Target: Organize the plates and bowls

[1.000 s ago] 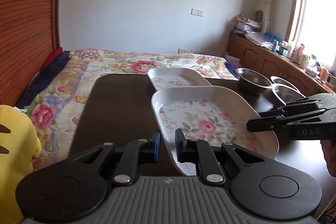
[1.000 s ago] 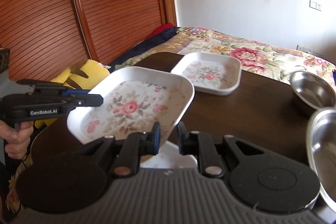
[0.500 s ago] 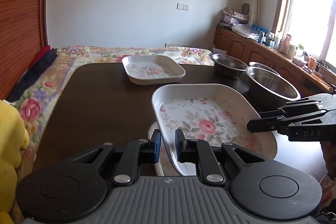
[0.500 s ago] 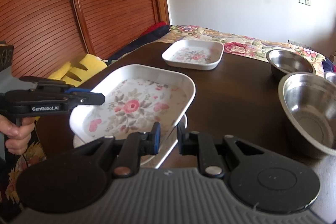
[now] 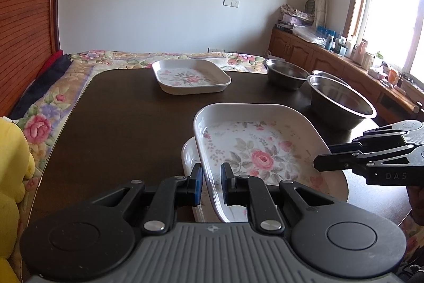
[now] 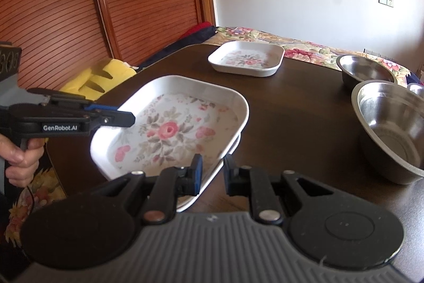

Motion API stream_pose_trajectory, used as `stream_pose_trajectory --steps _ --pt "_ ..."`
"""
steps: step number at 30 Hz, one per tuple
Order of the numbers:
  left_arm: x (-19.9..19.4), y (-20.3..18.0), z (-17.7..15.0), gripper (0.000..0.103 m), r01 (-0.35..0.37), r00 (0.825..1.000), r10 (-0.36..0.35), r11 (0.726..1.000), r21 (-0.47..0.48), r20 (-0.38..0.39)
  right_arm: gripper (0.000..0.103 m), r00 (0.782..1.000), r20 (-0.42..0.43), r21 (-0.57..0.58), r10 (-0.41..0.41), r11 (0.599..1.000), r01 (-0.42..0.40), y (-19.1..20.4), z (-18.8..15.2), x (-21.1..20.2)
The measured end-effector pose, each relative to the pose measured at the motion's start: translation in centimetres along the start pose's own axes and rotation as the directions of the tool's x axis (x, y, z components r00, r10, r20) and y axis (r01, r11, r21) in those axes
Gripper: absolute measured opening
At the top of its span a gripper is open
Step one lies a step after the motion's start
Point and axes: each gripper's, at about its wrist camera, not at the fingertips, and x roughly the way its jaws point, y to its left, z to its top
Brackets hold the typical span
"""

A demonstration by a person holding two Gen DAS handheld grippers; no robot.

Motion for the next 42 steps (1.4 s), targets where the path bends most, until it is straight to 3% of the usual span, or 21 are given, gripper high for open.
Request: stream_pose_trajectory --steps 16,42 --pt "0.5 0.5 -0.4 0.015 -0.026 1.0 0.026 1.0 0.001 -0.015 0.021 1.0 -0.02 -0.027 -0.002 1.0 0.002 0.5 0.0 0.6" --pt "0.7 1.6 0.8 0.019 -0.041 0.999 0.041 0.999 -0.005 0.026 0.021 0.997 0.072 -0.043 -0.037 0.998 0.04 -0.2 2.0 -0.1"
